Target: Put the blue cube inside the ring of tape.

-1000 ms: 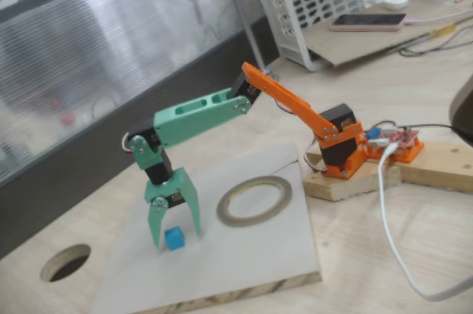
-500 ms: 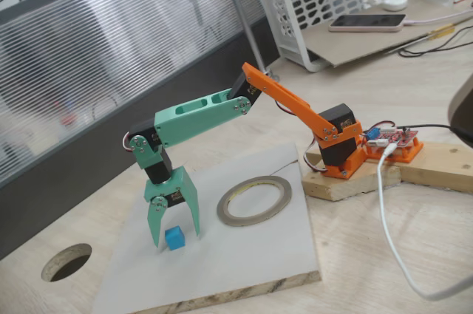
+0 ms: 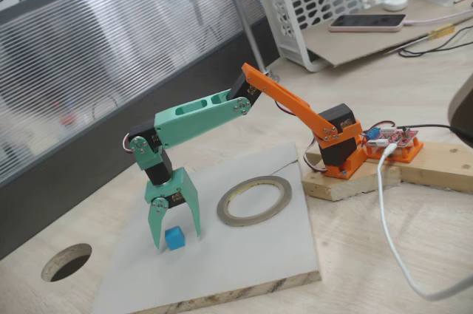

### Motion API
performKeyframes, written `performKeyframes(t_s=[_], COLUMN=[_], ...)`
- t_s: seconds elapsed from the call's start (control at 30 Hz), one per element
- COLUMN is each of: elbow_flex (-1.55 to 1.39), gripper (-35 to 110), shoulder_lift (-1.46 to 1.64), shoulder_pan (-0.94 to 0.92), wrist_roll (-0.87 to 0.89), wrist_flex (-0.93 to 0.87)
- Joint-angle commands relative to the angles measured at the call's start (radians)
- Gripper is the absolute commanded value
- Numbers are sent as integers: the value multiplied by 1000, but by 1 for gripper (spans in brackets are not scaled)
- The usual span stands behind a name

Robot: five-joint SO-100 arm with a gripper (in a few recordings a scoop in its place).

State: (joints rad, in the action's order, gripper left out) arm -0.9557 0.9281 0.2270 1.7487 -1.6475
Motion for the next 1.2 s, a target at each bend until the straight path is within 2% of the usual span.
performKeyframes(t_s=[0.0,0.57,0.67,0.83,1.0,1.17], elbow_flex=[6,9,9,9,9,9], gripper=[56,56,55,43,28,21], shoulder_lift=[52,52,52,52,52,52], shoulder_pan=[14,17,15,14,14,14], wrist_roll=[8,5,5,5,5,5], wrist_flex=[-8,-2,51,158,161,161])
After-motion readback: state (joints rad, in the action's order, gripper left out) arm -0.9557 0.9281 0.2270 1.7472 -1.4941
